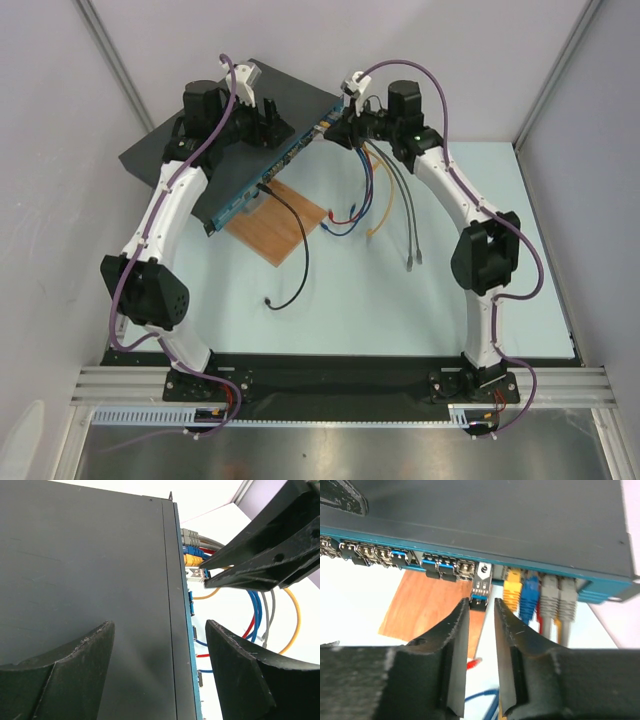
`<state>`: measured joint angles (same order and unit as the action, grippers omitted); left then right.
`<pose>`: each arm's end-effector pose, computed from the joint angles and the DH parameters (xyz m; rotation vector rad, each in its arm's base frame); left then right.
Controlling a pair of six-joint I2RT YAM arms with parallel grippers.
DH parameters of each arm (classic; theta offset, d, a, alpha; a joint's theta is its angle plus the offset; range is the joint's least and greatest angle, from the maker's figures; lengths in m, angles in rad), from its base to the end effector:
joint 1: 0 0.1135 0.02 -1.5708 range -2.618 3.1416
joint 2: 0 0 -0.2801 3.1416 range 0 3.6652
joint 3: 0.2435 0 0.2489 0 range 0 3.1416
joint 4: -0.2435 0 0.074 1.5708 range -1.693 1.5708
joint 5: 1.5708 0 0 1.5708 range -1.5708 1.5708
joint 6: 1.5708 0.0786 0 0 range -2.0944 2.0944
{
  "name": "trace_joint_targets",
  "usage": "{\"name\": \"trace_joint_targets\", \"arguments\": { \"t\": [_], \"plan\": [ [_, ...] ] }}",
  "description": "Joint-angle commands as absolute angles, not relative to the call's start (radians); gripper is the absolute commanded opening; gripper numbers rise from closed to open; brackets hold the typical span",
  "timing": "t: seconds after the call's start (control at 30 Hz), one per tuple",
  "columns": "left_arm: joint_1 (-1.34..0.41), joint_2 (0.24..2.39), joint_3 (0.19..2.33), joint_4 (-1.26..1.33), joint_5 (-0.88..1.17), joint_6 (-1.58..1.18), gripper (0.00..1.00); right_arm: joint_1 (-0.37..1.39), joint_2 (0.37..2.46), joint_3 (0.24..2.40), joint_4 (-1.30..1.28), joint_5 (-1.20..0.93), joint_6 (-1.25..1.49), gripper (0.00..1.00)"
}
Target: Insert the plug into the switch port
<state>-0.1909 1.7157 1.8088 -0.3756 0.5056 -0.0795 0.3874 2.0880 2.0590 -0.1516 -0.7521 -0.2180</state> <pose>0.4174 -0.1194 0.4331 0.4572 1.8105 -0.6548 0.4713 0.2503 0.3863 -1.0269 1.4361 0.7780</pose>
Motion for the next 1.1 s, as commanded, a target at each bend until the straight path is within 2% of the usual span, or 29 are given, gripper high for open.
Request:
{"name": "trace_joint_targets", "arguments": {
  "t": [0.0,0.1,0.23,0.37,0.53,0.77,1.07],
  "plan": [
    [-0.184,1.709,1.853,-0.342,0.532,-0.084,0.78,0.373,2.019,2.060,-0.215,-0.707,-0.281,0.28],
    [-0.184,1.710,1.853,-0.342,0.532,-0.081,0.78,0.373,2.031,2.080,-0.235,-0.690,-0.291,0.28],
    [-0.184,1.713,1.856,-0.341,0.534,-0.080,0.78,0.379,2.068,2.140,-0.276,-0.663,-0.299,0.21],
    [-0.183,1.718,1.861,-0.341,0.535,-0.081,0.78,0.385,2.089,2.157,-0.268,-0.663,-0.296,0.20],
    [-0.181,1.720,1.862,-0.341,0.529,-0.078,0.78,0.385,2.091,2.163,-0.262,-0.663,-0.305,0.14],
    [-0.183,1.735,1.876,-0.339,0.532,-0.086,0.79,0.379,2.071,2.138,-0.302,-0.684,-0.376,0.12],
    [-0.183,1.756,1.908,-0.350,0.540,-0.080,0.78,0.396,2.115,2.189,-0.230,-0.680,-0.321,0.10]
  ]
}}
